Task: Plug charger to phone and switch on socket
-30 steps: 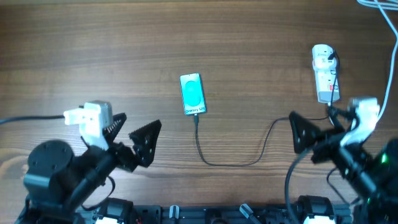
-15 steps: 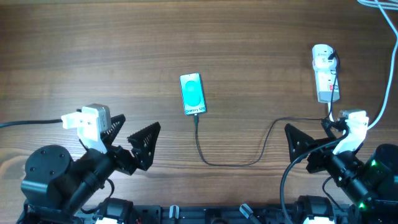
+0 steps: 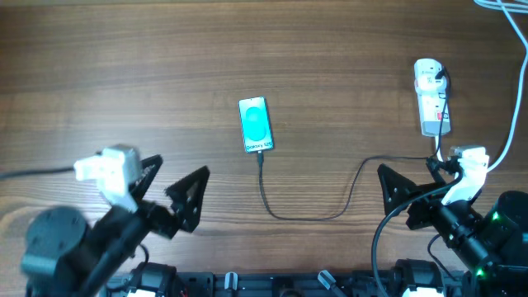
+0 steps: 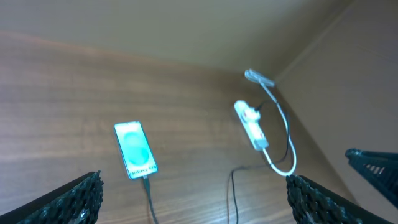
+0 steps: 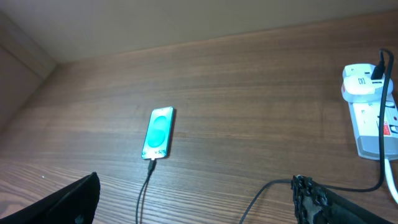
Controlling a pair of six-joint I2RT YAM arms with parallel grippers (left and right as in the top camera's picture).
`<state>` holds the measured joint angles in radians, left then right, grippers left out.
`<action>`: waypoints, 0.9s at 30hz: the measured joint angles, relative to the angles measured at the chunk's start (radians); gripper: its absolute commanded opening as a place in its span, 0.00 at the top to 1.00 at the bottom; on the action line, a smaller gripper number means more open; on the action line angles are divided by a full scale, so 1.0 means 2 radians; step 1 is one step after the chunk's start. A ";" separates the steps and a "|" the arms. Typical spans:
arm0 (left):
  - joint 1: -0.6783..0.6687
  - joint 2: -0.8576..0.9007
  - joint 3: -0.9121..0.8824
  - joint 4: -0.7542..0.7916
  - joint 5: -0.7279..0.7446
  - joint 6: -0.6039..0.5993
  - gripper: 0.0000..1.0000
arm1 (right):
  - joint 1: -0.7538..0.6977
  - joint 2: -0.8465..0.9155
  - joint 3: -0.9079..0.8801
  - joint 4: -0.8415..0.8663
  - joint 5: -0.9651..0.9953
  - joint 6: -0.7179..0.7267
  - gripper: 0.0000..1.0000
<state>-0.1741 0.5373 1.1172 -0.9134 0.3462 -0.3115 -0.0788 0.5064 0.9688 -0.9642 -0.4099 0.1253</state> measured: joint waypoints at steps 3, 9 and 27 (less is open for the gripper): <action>0.015 -0.038 0.000 -0.004 -0.001 0.000 0.00 | 0.000 0.000 0.000 0.000 0.000 0.000 0.00; 0.070 -0.129 0.000 -0.069 -0.020 0.002 0.00 | 0.000 0.000 0.000 0.000 0.000 0.000 0.00; 0.134 -0.214 -0.308 0.277 -0.098 0.006 0.00 | 0.000 0.001 0.000 0.000 0.000 0.000 0.00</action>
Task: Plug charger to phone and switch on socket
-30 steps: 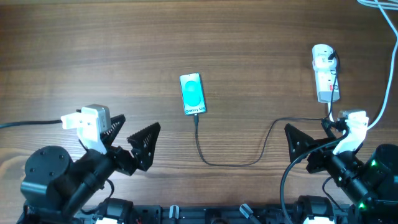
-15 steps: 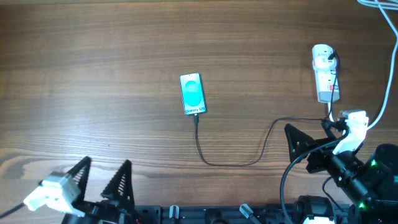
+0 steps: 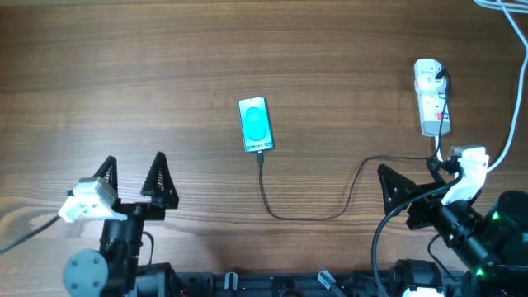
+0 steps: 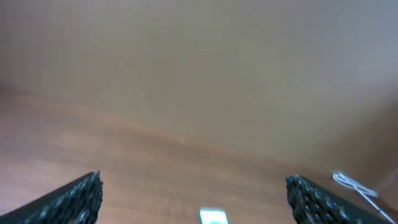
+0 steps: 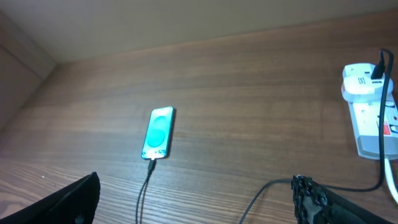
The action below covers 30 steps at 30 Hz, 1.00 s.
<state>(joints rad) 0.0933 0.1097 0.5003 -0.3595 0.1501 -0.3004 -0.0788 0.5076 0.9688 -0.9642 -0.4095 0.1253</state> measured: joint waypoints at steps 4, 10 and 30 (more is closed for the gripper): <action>0.001 -0.028 -0.054 0.041 0.000 0.000 0.00 | 0.000 0.000 0.000 0.000 0.000 0.000 0.00; 0.001 -0.046 -0.122 0.095 0.000 0.000 0.00 | 0.000 0.000 0.000 0.000 0.000 0.000 0.00; 0.001 -0.048 -0.245 0.147 -0.029 -0.053 0.00 | 0.000 0.000 0.000 0.000 0.000 0.000 0.00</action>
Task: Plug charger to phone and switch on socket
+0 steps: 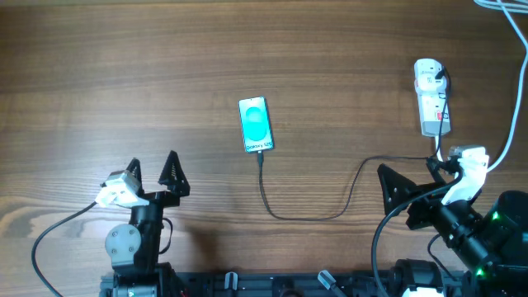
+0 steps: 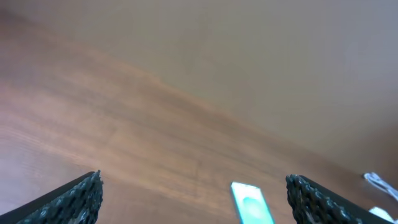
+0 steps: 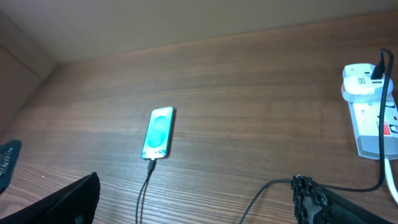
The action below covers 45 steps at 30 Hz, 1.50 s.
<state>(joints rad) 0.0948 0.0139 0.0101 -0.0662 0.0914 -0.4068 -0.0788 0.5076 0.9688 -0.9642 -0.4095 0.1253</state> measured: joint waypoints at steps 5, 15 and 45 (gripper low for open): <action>0.000 0.000 0.000 -0.001 -0.008 -0.002 0.00 | 0.000 0.000 0.000 0.000 0.000 0.000 0.00; 0.000 0.000 0.000 -0.001 -0.008 -0.004 0.00 | 0.000 0.000 0.000 0.000 0.000 0.000 0.00; 0.000 0.000 0.000 -0.001 -0.010 -0.006 0.00 | 0.012 -0.134 -0.245 0.203 0.054 0.049 0.00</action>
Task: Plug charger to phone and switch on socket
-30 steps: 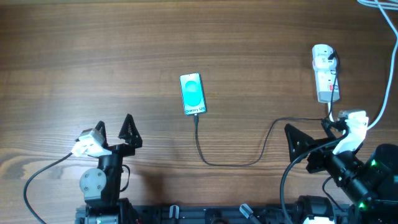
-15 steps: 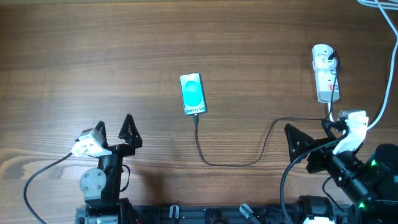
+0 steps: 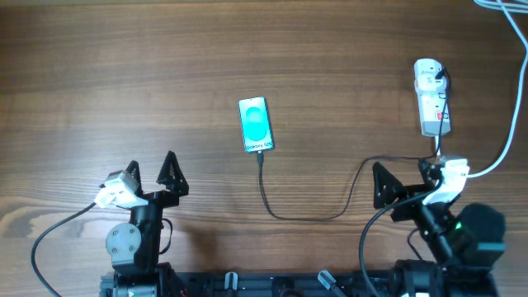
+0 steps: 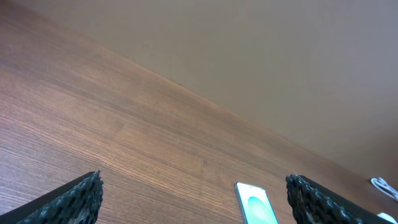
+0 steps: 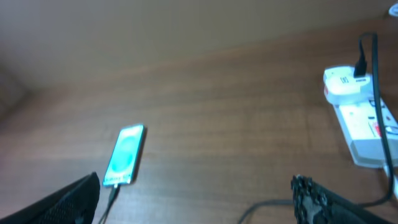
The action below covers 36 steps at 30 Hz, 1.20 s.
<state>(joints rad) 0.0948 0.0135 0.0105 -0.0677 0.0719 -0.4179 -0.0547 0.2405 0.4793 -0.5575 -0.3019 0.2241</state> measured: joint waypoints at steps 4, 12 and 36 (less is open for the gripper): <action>0.000 0.000 0.000 0.000 0.000 0.000 0.00 | 0.000 -0.045 -0.078 0.123 0.003 0.025 0.00; 0.000 0.000 0.000 0.000 0.000 0.000 0.00 | 0.000 -0.107 -0.171 0.229 0.013 0.045 0.00; 0.000 0.000 0.000 0.000 0.000 0.000 0.00 | 0.014 -0.111 -0.236 0.279 0.106 0.124 0.00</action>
<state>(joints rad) 0.0948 0.0135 0.0105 -0.0677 0.0719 -0.4179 -0.0269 0.0193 0.0078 0.0013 -0.0895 0.4713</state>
